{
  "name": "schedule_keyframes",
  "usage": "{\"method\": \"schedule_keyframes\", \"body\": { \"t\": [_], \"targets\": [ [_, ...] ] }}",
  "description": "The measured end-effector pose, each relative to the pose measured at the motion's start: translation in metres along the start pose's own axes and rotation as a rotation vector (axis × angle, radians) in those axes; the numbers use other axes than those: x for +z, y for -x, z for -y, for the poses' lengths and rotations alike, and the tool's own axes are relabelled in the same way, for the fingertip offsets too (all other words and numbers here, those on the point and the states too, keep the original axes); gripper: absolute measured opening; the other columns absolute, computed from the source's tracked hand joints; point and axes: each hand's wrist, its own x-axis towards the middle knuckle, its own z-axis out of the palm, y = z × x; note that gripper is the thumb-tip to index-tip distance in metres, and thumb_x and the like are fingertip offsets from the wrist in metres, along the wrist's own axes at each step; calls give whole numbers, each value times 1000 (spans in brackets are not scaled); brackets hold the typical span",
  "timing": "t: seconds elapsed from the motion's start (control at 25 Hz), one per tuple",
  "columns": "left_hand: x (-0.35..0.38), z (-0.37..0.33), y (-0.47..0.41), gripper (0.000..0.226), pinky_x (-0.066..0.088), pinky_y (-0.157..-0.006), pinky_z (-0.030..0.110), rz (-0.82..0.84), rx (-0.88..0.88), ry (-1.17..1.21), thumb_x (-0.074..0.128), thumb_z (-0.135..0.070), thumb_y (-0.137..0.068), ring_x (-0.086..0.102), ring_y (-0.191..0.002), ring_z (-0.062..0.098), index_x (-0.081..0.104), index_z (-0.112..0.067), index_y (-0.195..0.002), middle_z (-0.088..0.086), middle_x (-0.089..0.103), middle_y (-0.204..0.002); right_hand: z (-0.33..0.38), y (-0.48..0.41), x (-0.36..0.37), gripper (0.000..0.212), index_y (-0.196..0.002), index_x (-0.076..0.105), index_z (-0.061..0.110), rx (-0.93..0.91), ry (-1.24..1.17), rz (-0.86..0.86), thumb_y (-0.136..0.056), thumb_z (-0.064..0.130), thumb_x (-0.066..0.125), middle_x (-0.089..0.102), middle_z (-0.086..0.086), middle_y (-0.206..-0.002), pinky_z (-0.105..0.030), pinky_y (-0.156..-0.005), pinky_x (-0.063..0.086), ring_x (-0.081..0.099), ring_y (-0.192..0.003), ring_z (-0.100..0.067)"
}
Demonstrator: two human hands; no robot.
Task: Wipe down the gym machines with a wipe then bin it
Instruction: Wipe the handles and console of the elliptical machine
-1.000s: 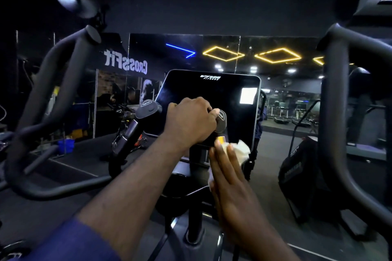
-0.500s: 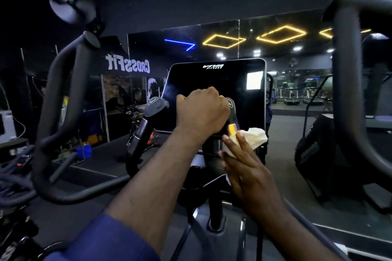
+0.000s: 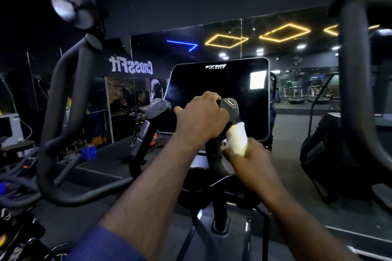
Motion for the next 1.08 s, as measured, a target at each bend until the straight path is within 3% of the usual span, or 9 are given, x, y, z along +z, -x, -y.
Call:
{"method": "schedule_keyframes", "body": {
  "t": [0.12, 0.24, 0.4, 0.56, 0.72, 0.84, 0.96, 1.08],
  "targets": [
    [0, 0, -4, 45, 33, -109, 56, -8, -14, 1, 52, -25, -85, 60, -118, 28, 66, -36, -127, -2, 66, -131, 25, -12, -4, 54, -108, 52, 24, 8, 152, 12, -87, 73, 57, 66, -3, -96, -47, -82, 56, 65, -91, -32],
    [3, 2, -2, 44, 33, -108, 56, -2, -1, 3, 52, -25, -86, 60, -117, 28, 66, -36, -126, -2, 66, -129, 20, 15, -9, 50, -107, 38, 27, -55, 355, -5, -94, 75, 43, 65, -7, -99, -46, -80, 54, 63, -91, -35],
    [2, 2, -9, 47, 35, -109, 56, 1, -17, 20, 49, -27, -81, 61, -117, 28, 68, -35, -123, -2, 66, -128, 46, -24, -22, 57, -107, 60, 21, -39, 538, 35, -86, 73, 51, 69, -6, -104, -40, -83, 53, 66, -95, -32],
    [-2, 1, -16, 54, 39, -109, 58, 14, -39, 45, 41, -30, -72, 62, -113, 27, 69, -36, -117, -4, 68, -126, 59, -50, -19, 64, -106, 65, 21, 31, 283, 96, -72, 75, 56, 70, -4, -99, -43, -86, 57, 67, -90, -30],
    [2, 4, -4, 49, 37, -111, 56, 1, 7, 15, 49, -24, -86, 60, -115, 27, 66, -35, -130, -3, 67, -127, 9, 0, -18, 61, -103, 65, 21, 80, 265, 142, -76, 75, 57, 69, 0, -88, -42, -78, 59, 68, -80, -25],
    [9, 4, -1, 40, 36, -107, 58, 5, 45, -34, 51, -25, -89, 56, -119, 25, 63, -29, -128, -4, 62, -127, -10, 13, -19, 62, -98, 63, 22, 100, 318, 193, -70, 77, 56, 68, 3, -88, -41, -78, 59, 68, -82, -24],
    [17, 2, -1, 32, 39, -100, 55, 2, 79, -142, 50, -38, -89, 54, -117, 26, 58, -23, -116, -1, 58, -124, 8, -23, -15, 48, -95, 61, 21, 53, 251, 196, -68, 61, 66, 68, 1, -91, -43, -78, 60, 70, -87, -27],
    [21, -3, 1, 37, 44, -98, 54, 9, 42, -93, 48, -54, -87, 59, -110, 28, 57, -25, -108, -1, 62, -117, 32, -56, -12, 18, -83, 62, 19, -114, 113, 167, -81, 37, 65, 68, 0, -80, -30, -63, 54, 68, -81, -27]
  ]
}}
